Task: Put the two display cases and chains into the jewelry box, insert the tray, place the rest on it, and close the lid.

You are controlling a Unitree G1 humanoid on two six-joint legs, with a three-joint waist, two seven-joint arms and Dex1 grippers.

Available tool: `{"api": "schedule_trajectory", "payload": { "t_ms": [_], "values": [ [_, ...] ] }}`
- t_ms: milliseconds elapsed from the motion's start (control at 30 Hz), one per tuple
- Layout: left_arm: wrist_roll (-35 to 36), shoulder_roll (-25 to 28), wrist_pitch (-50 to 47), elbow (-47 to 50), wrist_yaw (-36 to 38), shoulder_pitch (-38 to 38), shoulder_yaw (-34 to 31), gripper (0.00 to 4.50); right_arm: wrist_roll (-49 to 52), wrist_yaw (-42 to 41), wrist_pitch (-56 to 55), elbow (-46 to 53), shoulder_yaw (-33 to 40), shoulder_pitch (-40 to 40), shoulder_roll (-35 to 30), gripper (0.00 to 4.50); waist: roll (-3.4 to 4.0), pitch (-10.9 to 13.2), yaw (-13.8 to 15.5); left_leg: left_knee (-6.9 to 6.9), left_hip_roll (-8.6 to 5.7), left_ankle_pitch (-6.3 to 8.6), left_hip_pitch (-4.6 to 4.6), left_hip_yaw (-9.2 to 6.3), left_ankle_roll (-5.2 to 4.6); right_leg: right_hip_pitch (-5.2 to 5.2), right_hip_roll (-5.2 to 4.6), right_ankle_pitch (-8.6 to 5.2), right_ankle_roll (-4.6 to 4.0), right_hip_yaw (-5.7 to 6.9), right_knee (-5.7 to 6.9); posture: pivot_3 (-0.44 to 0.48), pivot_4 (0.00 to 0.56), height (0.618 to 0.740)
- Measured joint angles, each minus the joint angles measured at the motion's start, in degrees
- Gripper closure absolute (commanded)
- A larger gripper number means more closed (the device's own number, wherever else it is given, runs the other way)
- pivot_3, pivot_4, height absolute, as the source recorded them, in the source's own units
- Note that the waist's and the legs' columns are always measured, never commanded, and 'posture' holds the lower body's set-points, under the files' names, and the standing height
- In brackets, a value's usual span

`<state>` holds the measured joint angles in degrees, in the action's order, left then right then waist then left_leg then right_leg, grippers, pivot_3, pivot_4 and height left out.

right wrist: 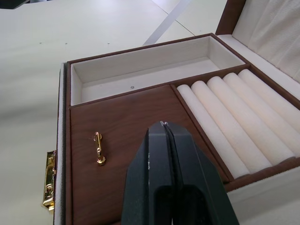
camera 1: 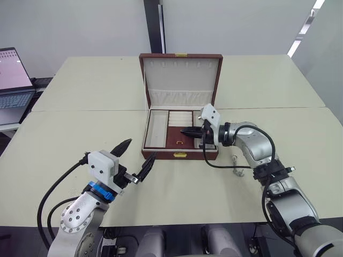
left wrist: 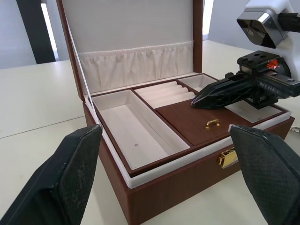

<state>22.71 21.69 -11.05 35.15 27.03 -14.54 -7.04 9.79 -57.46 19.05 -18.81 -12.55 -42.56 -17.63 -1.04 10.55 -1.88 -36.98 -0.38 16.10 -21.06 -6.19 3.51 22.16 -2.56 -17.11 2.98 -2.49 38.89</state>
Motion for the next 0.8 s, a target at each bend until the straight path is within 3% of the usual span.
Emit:
{"api": "schedule_trajectory", "payload": {
  "t_ms": [100,233,467,667,800],
  "values": [
    [0.79,1.19,-1.02,-0.82,0.58,1.00,-0.21,0.00,4.01,-0.41,1.93,1.56,3.57,0.46,-0.42,4.48,0.01,0.01,0.01,0.00,-0.01,0.00,-0.03,0.00,0.00,0.02,-0.01,0.00,0.00,-0.01,0.00,0.000,0.150,0.740],
    [2.63,2.81,-3.15,-3.00,1.63,3.87,-0.91,0.00,8.04,-1.50,4.54,6.12,7.96,0.56,-4.79,3.73,0.01,0.01,0.19,-0.01,-0.02,0.00,-0.04,-0.03,0.00,0.00,-0.02,0.00,0.00,0.03,-0.02,0.000,0.150,0.740],
    [6.80,9.05,-7.45,-7.46,5.83,7.03,-6.02,0.00,12.32,-2.61,9.88,10.09,17.76,9.53,-18.53,1.81,0.00,0.01,0.20,0.02,-0.02,0.01,-0.08,-0.01,-0.01,0.03,-0.01,0.00,0.00,0.02,-0.05,0.000,0.150,0.740],
    [10.32,17.12,-9.88,-15.36,11.92,8.26,-15.28,0.00,13.40,-2.72,8.75,9.88,24.81,19.39,-24.87,0.01,0.02,0.02,-0.60,0.03,0.05,0.01,0.06,0.13,-0.02,0.01,0.07,-0.01,-0.02,-0.11,0.04,0.000,0.150,0.740],
    [9.66,23.56,-9.30,-24.73,18.59,7.15,-19.11,0.00,12.83,-2.71,3.38,5.61,28.36,25.15,-27.76,0.01,0.02,0.02,-0.45,0.07,0.05,0.01,0.05,0.08,-0.02,-0.01,0.10,-0.04,-0.06,-0.05,0.02,0.000,0.150,0.740]
  ]
}}
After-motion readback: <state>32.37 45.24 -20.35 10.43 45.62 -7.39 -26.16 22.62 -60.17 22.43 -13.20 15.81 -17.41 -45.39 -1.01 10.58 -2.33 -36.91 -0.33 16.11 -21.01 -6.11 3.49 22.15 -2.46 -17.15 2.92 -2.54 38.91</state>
